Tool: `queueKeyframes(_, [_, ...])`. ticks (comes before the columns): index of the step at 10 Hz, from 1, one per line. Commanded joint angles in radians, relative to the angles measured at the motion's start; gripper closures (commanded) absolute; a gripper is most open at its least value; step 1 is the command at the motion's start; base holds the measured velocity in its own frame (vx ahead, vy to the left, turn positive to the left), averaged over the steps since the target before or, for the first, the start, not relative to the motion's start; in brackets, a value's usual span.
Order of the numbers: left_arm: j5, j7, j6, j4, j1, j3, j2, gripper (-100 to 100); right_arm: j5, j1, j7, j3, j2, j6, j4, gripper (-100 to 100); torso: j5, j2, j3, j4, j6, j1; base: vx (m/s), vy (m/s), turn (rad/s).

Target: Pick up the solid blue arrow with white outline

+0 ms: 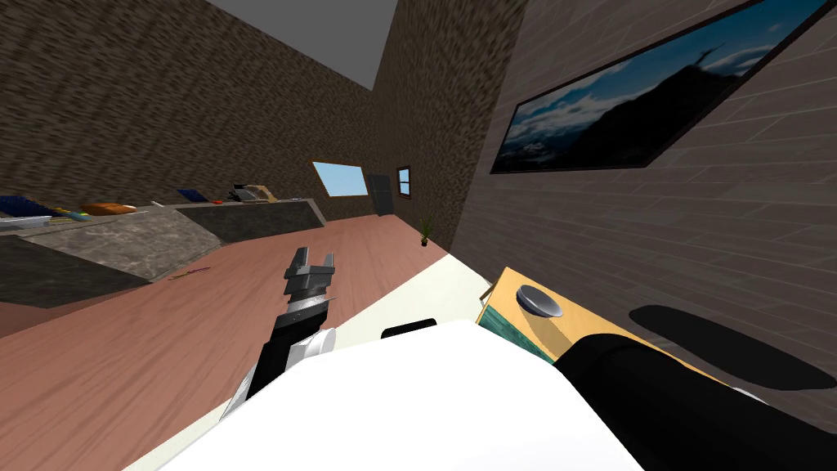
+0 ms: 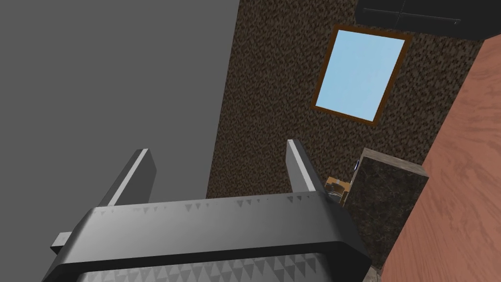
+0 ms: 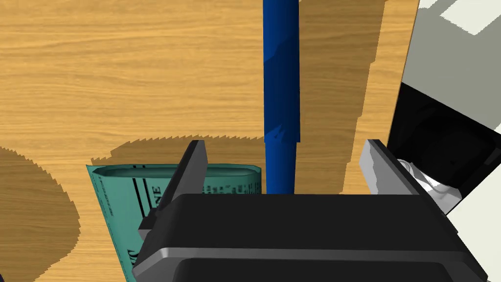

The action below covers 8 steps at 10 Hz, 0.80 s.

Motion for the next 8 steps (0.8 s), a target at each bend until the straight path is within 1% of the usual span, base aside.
queueKeyframes(1, [0.0, 0.0, 0.0, 0.0, 0.0, 0.0, 0.0, 0, 0.008, -0.035, 0.022, 0.006, 0.025, -0.016, 0.011, -100, 0.0, 0.0, 0.0, 0.0, 0.0, 0.0, -0.002, -0.034, 0.026])
queueKeyframes(2, [0.0, 0.0, 0.0, 0.0, 0.0, 0.0, 0.0, 0, 0.006, -0.024, 0.012, 0.005, 0.016, -0.007, 0.007, -100, 0.0, 0.0, 0.0, 0.0, 0.0, 0.001, -0.001, -0.013, 0.01])
queueKeyframes(3, [0.0, 0.0, 0.0, 0.0, 0.0, 0.0, 0.0, 0, 0.006, -0.027, 0.015, 0.006, 0.018, -0.01, 0.009, 0, 0.001, 0.001, 0.0, 0.0, 0.0, 0.003, 0.0, 0.0, 0.0])
queueKeyframes(4, [0.0, 0.0, 0.0, 0.0, 0.0, 0.0, 0.0, 0, 0.012, -0.037, 0.015, 0.013, 0.05, 0.008, 0.023, -100, 0.001, 0.001, 0.0, 0.0, 0.0, 0.004, -0.006, -0.031, 0.046])
queueKeyframes(7, [0.0, 0.0, 0.0, 0.0, 0.0, 0.0, 0.0, 0, 0.022, -0.052, 0.017, 0.024, 0.098, 0.033, 0.045, -100, 0.0, 0.002, 0.001, 0.0, 0.0, 0.001, -0.013, -0.055, 0.047])
queueKeyframes(8, [0.0, 0.0, 0.0, 0.0, 0.0, 0.0, 0.0, 0, 0.02, -0.052, 0.021, 0.019, 0.092, 0.021, 0.051, -100, 0.0, 0.001, 0.001, 0.0, 0.0, 0.001, -0.003, -0.021, 0.007])
